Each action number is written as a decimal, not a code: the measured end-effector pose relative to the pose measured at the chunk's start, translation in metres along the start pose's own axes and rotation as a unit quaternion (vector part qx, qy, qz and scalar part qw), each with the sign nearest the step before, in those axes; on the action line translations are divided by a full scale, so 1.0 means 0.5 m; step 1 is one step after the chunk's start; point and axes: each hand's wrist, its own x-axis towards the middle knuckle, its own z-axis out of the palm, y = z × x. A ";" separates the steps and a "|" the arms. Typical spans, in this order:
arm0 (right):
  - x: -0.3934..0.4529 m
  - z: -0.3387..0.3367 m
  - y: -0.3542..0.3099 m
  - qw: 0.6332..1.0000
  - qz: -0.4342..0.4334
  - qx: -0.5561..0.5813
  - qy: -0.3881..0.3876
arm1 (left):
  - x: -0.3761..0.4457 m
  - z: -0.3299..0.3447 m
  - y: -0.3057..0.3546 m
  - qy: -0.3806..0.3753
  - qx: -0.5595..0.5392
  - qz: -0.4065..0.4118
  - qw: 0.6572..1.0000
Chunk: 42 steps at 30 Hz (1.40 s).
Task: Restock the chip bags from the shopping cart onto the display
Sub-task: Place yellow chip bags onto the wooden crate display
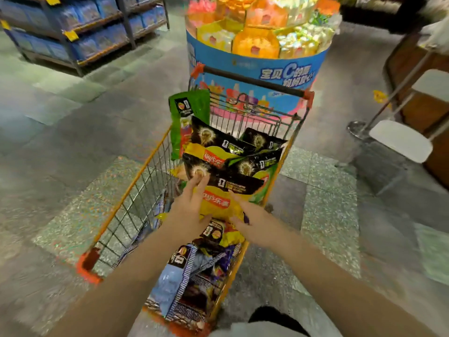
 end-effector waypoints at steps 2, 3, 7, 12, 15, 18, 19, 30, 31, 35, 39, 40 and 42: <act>0.016 0.014 0.012 1.000 0.028 -0.010 0.000 | 0.003 0.012 -0.020 -0.017 0.009 -0.014 1.000; 0.026 0.022 0.016 0.999 0.043 -0.011 0.001 | 0.006 0.018 -0.031 -0.028 0.019 -0.032 0.999; 0.070 0.061 0.035 0.995 0.089 -0.038 -0.020 | 0.004 0.030 -0.082 -0.104 0.033 -0.087 0.990; 0.120 0.091 0.056 0.992 0.109 -0.063 -0.010 | 0.034 0.046 -0.145 -0.148 0.077 -0.109 0.980; 0.151 0.108 0.080 0.992 0.116 -0.052 0.005 | 0.058 0.065 -0.157 -0.165 0.098 -0.126 0.973; 0.176 0.117 0.092 0.990 0.109 -0.078 0.034 | 0.086 0.083 -0.164 -0.170 0.106 -0.137 0.970; 0.183 0.118 0.096 0.990 0.106 -0.084 0.038 | 0.094 0.089 -0.169 -0.170 0.100 -0.137 0.971; 0.245 0.125 0.113 0.991 0.083 -0.076 0.079 | 0.138 0.151 -0.188 -0.130 -0.014 -0.141 0.981; 0.242 0.125 0.110 0.990 0.079 -0.077 0.086 | 0.135 0.148 -0.186 -0.120 -0.023 -0.137 0.983; 0.217 0.114 0.083 0.991 0.056 -0.074 0.097 | 0.108 0.117 -0.158 -0.082 -0.037 -0.141 0.986; 0.193 0.065 0.024 0.990 -0.002 -0.045 0.137 | 0.088 0.040 -0.125 -0.027 -0.048 -0.126 0.990; 0.187 0.047 0.005 0.989 -0.017 -0.042 0.144 | 0.083 0.014 -0.117 -0.019 -0.053 -0.123 0.991; 0.166 0.013 -0.035 0.987 -0.046 -0.034 0.152 | 0.067 -0.047 -0.090 -0.005 -0.050 -0.116 0.992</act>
